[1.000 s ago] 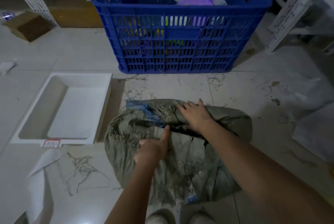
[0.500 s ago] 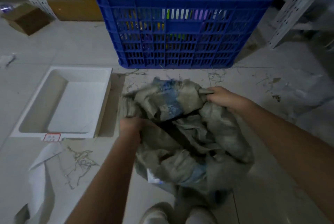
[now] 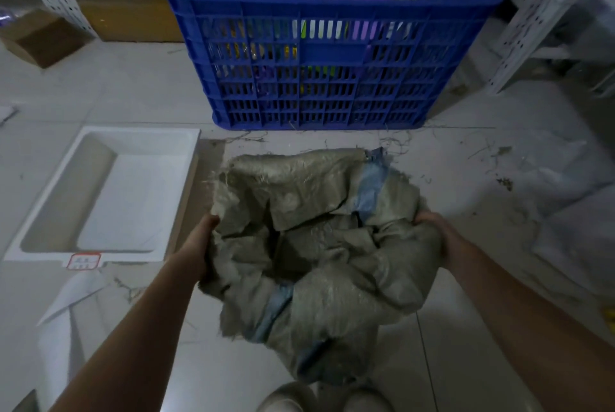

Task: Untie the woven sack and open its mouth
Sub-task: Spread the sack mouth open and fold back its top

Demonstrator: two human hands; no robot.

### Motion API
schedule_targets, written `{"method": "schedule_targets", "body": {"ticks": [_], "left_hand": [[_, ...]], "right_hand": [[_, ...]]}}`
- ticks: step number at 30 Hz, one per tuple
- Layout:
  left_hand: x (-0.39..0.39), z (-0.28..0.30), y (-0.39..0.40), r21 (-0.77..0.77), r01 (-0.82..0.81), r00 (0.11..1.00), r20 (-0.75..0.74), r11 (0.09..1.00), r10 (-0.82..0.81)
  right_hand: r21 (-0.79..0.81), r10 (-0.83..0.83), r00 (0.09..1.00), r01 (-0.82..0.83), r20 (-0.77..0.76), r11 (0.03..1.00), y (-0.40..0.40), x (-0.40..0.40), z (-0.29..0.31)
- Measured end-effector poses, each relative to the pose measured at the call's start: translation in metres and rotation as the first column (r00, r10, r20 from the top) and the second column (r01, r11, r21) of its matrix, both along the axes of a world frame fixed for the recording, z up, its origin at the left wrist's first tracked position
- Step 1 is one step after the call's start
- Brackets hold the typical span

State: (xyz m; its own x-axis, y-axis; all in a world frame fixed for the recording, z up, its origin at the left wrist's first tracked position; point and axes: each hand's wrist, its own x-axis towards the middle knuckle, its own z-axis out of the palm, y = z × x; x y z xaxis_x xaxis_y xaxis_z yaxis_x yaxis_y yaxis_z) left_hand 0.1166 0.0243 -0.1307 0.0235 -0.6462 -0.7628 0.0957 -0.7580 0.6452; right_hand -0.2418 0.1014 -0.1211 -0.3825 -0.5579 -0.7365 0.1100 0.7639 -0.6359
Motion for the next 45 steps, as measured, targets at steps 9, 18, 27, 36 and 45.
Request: {"method": "schedule_targets", "body": {"ticks": [9,18,27,36,45], "left_hand": [[-0.015,0.066,0.027,-0.179,0.953,0.135,0.973,0.243,0.189],[-0.071,-0.007,0.060,0.587,0.796,-0.605,0.775,-0.147,-0.182],[-0.035,0.008,0.065,0.689,0.712,-0.702,0.693,-0.137,-0.164],[-0.126,0.009,0.016,0.550,0.744,-0.488,0.835,-0.379,0.255],[-0.112,-0.010,-0.032,0.799,0.589,-0.756,0.597,-0.118,0.270]], "right_hand": [[-0.164,0.065,0.283,-0.712,-0.957,0.683,0.024,0.022,0.057],[0.675,0.662,-0.449,-0.729,-0.600,0.117,0.018,0.068,-0.021],[0.692,0.731,-0.370,-0.696,-0.573,0.191,0.036,0.031,-0.015],[0.709,0.207,-0.693,-0.705,-0.690,0.004,-0.020,0.092,-0.004],[0.953,0.614,-0.742,-0.296,-0.271,0.062,-0.073,0.066,-0.007]]}}
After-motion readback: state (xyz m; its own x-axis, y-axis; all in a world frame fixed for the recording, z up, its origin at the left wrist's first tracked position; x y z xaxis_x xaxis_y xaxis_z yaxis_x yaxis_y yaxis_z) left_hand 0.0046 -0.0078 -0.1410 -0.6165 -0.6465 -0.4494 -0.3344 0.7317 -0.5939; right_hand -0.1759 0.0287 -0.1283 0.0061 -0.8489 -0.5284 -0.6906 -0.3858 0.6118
